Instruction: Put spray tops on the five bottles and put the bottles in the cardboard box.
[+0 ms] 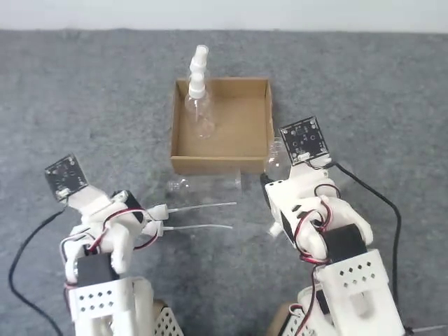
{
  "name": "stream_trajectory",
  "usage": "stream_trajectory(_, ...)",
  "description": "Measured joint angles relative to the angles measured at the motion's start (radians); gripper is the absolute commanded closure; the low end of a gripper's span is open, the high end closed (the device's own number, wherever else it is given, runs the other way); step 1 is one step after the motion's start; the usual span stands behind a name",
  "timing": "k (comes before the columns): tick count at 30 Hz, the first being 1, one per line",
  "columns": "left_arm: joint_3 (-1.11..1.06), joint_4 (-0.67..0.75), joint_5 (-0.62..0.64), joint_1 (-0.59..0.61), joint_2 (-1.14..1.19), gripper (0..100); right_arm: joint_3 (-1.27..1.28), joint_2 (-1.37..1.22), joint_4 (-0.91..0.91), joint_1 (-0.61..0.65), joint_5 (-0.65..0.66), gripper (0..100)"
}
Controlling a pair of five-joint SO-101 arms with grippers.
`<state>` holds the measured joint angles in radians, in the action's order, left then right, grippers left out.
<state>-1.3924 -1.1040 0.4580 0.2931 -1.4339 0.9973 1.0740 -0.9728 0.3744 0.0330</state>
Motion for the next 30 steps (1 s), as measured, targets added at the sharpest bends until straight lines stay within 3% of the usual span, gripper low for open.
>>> stream_trajectory(4, 0.084, -0.120, -0.002, 0.000, 0.000, 99, 0.000, 0.000, 0.000, 0.002, 0.000, 95.7)
stream_trajectory(17, 0.112, -0.138, -0.003, -0.074, 0.014, 99, 0.000, 0.000, 0.009, -0.057, -0.003, 95.7)
stream_trajectory(30, 0.310, -0.138, 0.005, -0.084, 0.623, 99, 0.000, 0.000, 0.009, -0.057, -0.003, 95.7)
